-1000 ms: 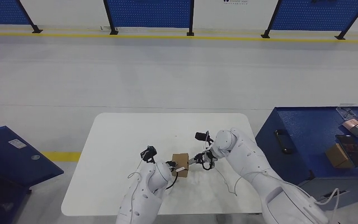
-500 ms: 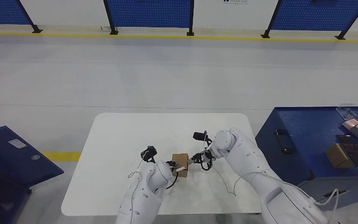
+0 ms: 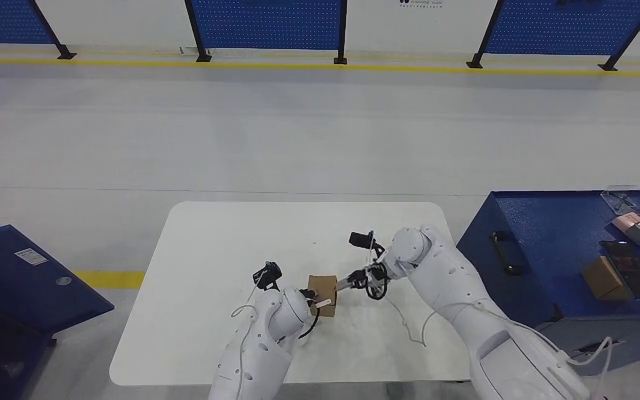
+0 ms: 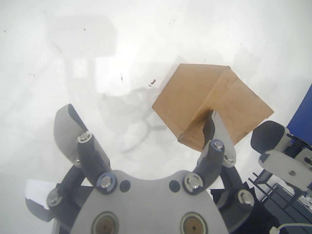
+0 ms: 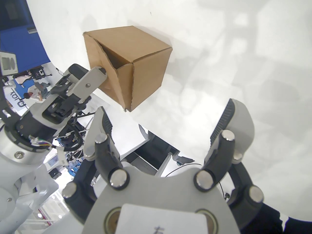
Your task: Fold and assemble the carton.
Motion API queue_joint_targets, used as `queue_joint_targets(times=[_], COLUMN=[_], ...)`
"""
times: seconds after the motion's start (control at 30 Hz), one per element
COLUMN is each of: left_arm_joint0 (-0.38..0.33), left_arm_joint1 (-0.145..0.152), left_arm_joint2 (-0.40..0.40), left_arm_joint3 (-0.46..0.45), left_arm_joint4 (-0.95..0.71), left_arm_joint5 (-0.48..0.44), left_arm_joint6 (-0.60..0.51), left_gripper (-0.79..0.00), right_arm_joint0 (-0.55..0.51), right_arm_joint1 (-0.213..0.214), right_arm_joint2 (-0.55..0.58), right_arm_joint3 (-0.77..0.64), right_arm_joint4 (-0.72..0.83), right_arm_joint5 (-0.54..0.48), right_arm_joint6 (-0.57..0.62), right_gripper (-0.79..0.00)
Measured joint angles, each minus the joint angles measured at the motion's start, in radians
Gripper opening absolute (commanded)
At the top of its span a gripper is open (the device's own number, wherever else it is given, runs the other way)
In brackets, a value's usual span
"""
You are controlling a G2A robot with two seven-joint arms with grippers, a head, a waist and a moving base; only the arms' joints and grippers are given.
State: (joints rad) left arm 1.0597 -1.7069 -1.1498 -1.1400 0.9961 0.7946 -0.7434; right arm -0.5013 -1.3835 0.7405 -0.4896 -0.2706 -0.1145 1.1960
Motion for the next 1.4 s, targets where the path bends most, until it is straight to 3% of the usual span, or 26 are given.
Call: queue_joint_targets(times=[0.17, 0.43, 0.9, 1.1, 1.4], left_arm_joint0=[0.015, 0.059, 0.062, 0.073, 0.093], left_arm_joint1=[0.003, 0.013, 0.021, 0.022, 0.024], left_arm_joint2=[-0.003, -0.005, -0.001, 0.008, 0.017], left_arm_joint3=[-0.039, -0.119, -0.127, -0.145, -0.176], left_arm_joint4=[-0.009, 0.002, 0.014, 0.010, 0.004], left_arm_joint5=[-0.007, -0.015, -0.010, -0.009, -0.024], left_arm_joint6=[0.006, -0.011, -0.023, -0.017, -0.012], left_gripper=[0.000, 0.000, 0.000, 0.000, 0.000], right_arm_joint0=[-0.018, -0.019, 0.000, 0.025, -0.005], right_arm_joint1=[-0.011, -0.028, -0.055, -0.036, -0.040], right_arm_joint2=[-0.023, -0.035, -0.049, -0.010, -0.018], right_arm_joint3=[-0.036, -0.021, 0.025, 0.043, 0.006], right_arm_joint4=[-0.042, -0.057, -0.071, -0.049, -0.080], right_arm_joint5=[0.085, 0.135, 0.173, 0.111, 0.170], right_arm_joint6=[-0.050, -0.081, -0.074, -0.071, -0.100], right_gripper=[0.000, 0.000, 0.000, 0.000, 0.000])
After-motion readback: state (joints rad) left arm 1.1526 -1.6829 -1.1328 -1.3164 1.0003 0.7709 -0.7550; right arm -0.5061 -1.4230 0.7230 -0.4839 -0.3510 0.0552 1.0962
